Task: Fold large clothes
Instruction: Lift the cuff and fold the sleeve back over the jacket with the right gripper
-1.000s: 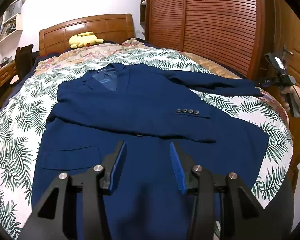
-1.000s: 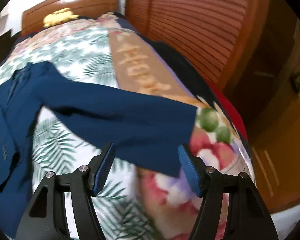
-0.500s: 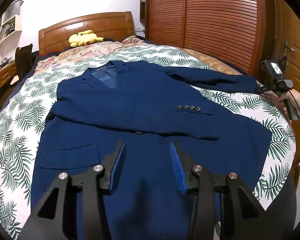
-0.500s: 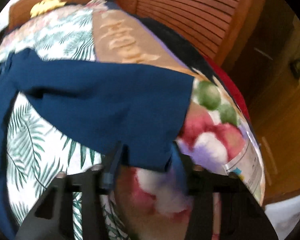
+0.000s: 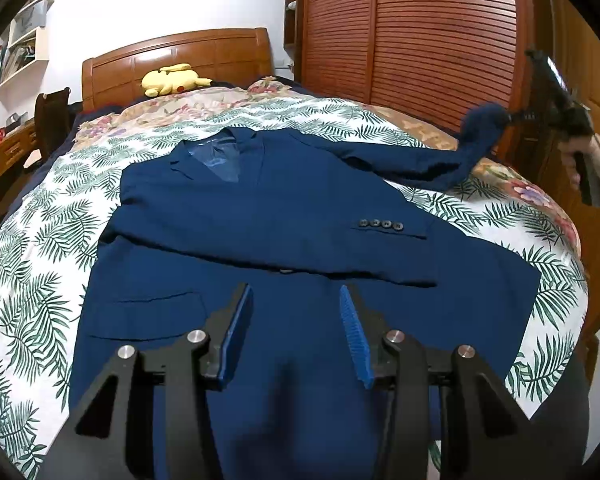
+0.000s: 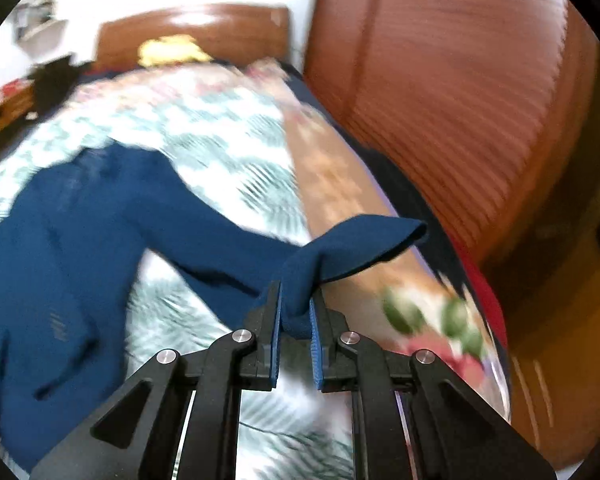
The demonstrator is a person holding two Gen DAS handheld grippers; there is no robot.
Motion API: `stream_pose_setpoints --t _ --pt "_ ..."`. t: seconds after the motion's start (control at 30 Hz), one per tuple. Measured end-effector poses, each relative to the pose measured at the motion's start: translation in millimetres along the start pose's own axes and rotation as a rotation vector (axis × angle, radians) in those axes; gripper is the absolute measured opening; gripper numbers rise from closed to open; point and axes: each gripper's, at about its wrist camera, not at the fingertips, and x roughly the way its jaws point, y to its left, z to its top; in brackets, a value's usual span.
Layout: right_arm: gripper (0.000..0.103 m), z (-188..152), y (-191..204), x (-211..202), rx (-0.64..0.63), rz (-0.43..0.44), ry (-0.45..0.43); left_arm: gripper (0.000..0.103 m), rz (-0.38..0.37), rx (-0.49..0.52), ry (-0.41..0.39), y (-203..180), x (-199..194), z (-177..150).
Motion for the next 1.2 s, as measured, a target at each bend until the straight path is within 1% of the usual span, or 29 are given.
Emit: stream_pose_setpoints --t 0.13,0.2,0.3,0.53,0.67,0.77,1.0,1.2 --pt "0.009 23.0 47.6 -21.9 -0.063 0.08 -0.075 0.044 0.001 -0.006 -0.002 3.5 -2.3 0.3" --pt "0.009 30.4 74.8 -29.9 -0.104 0.118 -0.097 0.044 0.002 -0.011 -0.004 5.9 -3.9 0.7" --pt "0.009 36.5 102.8 -35.4 -0.143 0.158 -0.115 0.044 0.005 -0.02 -0.013 9.6 -8.2 1.6" --pt "0.009 53.9 145.6 -48.4 -0.191 0.211 -0.153 0.044 0.019 -0.033 -0.032 20.1 -18.6 2.6" --pt "0.009 62.2 170.5 -62.9 -0.216 0.245 -0.202 0.044 0.035 -0.037 -0.033 27.2 -22.7 0.7" --pt "0.009 67.2 192.2 -70.5 -0.237 0.288 -0.228 0.044 0.044 -0.041 -0.036 33.5 -28.3 -1.8" --pt "0.009 64.1 239.8 -82.5 -0.301 0.37 -0.242 0.044 0.073 -0.06 -0.059 50.8 -45.3 -5.4" --pt "0.009 58.4 266.7 -91.7 -0.329 0.44 -0.241 0.044 0.094 -0.093 -0.067 67.7 -52.1 -7.1"
